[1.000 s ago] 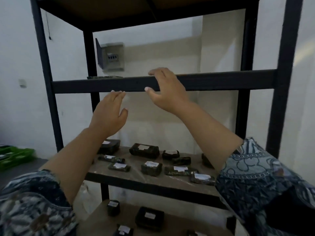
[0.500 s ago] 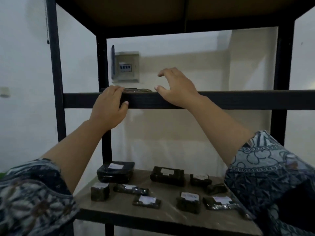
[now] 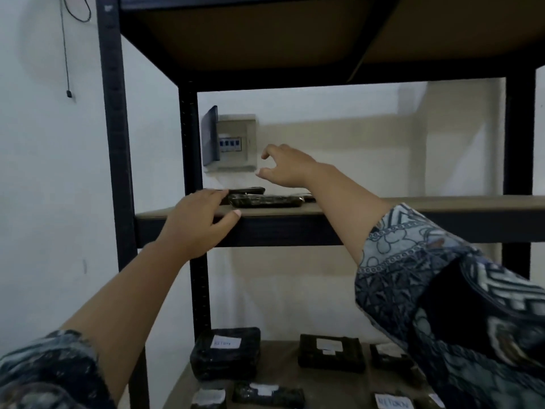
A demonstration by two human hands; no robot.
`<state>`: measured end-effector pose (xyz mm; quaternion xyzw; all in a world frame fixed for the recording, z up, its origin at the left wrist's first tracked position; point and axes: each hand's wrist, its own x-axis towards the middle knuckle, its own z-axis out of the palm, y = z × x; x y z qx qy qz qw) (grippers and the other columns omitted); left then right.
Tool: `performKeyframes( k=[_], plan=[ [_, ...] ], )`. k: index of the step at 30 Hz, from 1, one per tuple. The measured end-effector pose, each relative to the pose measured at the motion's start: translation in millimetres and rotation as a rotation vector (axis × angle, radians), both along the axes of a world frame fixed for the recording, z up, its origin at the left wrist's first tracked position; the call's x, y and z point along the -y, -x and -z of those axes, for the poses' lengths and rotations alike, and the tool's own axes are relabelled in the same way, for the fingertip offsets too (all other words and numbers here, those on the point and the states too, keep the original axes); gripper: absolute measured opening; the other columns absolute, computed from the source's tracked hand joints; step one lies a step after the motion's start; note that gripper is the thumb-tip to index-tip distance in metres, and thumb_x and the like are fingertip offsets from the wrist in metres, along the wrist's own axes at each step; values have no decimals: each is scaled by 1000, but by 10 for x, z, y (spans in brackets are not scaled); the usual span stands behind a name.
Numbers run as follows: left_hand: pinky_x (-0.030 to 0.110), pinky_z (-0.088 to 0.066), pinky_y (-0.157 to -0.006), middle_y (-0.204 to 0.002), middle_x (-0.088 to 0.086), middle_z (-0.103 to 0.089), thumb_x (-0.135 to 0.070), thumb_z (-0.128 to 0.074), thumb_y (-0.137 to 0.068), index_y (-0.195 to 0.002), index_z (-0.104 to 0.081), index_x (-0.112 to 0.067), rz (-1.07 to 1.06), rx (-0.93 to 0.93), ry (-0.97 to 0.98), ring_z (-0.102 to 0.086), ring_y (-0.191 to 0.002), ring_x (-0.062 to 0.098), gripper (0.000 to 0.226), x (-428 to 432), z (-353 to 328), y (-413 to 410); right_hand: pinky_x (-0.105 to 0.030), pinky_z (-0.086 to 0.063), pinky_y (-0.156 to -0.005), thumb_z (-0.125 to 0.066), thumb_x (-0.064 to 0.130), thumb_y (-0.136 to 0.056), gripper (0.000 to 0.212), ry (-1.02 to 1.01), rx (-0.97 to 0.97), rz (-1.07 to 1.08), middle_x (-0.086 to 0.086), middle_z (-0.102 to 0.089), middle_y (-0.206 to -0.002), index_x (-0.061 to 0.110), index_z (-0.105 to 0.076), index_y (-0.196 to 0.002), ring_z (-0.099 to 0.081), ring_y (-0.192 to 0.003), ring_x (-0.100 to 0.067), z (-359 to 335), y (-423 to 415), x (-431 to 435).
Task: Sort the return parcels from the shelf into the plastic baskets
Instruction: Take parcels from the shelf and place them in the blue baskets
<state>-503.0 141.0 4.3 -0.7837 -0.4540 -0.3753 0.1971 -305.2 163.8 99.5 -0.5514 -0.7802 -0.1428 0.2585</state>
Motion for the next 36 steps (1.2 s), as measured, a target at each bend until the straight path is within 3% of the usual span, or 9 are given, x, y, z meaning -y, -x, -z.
performKeyframes(
  k=[9, 15, 18, 20, 21, 24, 27, 31, 36],
  plan=[
    [26, -46, -72, -99, -11, -69, -62, -23, -85, -116, -64, -27, 6, 56, -110, -60, -87, 8, 62, -104, 102, 38, -40, -29, -108, -44, 46, -97, 61, 369, 351, 162, -7, -29, -154, 15, -30, -147, -32, -138, -25, -243, 392, -737],
    [29, -49, -67, -88, -12, -69, -63, -23, -86, -110, -66, -30, 22, 76, -141, -60, -77, 5, 59, -150, 141, 42, -39, -32, -104, -36, 47, -100, 59, 452, 341, 173, -10, -36, -147, 7, -34, -144, -36, -132, -27, -131, 352, -1061],
    [28, -49, -64, -86, -13, -69, -61, -26, -86, -107, -68, -29, 50, 95, -165, -60, -75, 5, 57, -164, 150, 23, -34, -36, -87, -42, 49, -97, 39, 418, 281, 132, -2, -44, -111, 15, -55, -112, -42, -102, -22, -175, 271, -1126],
    [26, -48, -61, -85, -13, -69, -60, -28, -86, -105, -69, -29, 58, 102, -180, -60, -74, 3, 55, -164, 152, 20, -35, -39, -84, -49, 54, -93, 30, 434, 262, 136, 3, -45, -97, 27, -46, -82, -43, -95, -22, -240, 249, -1148],
    [25, -47, -60, -84, -13, -69, -60, -28, -87, -105, -69, -29, 57, 104, -187, -59, -72, 3, 54, -160, 153, 19, -37, -42, -86, -53, 57, -90, 32, 455, 250, 140, 2, -47, -98, 27, -44, -81, -46, -95, -22, -274, 242, -1154],
    [25, -47, -57, -80, -12, -69, -58, -30, -87, -102, -70, -27, 68, 116, -210, -59, -69, 5, 52, -159, 155, 16, -46, -42, -101, -59, 63, -81, 58, 530, 151, 151, -9, -43, -133, 21, -45, -118, -47, -117, -28, -275, 216, -1229],
    [29, -48, -59, -80, -11, -69, -56, -33, -87, -100, -71, -25, 77, 133, -229, -61, -70, 6, 51, -176, 176, 11, -48, -26, -112, -50, 71, -82, 89, 572, 94, 166, -8, -20, -155, 17, -23, -148, -24, -140, -30, -134, 194, -1351],
    [28, -48, -60, -77, -10, -70, -54, -35, -87, -98, -72, -23, 85, 143, -244, -61, -68, 7, 50, -205, 188, -8, -48, -23, -114, -49, 81, -72, 109, 601, -33, 187, -8, -15, -157, 17, -10, -151, -19, -143, -30, 22, 169, -1528],
    [26, -46, -58, -76, -11, -69, -55, -33, -87, -98, -72, -25, 87, 135, -245, -60, -67, 6, 50, -200, 198, -3, -38, -41, -96, -66, 73, -65, 117, 571, -184, 118, -9, -24, -151, 16, -10, -150, -35, -132, -29, 42, 155, -1537]
  ],
)
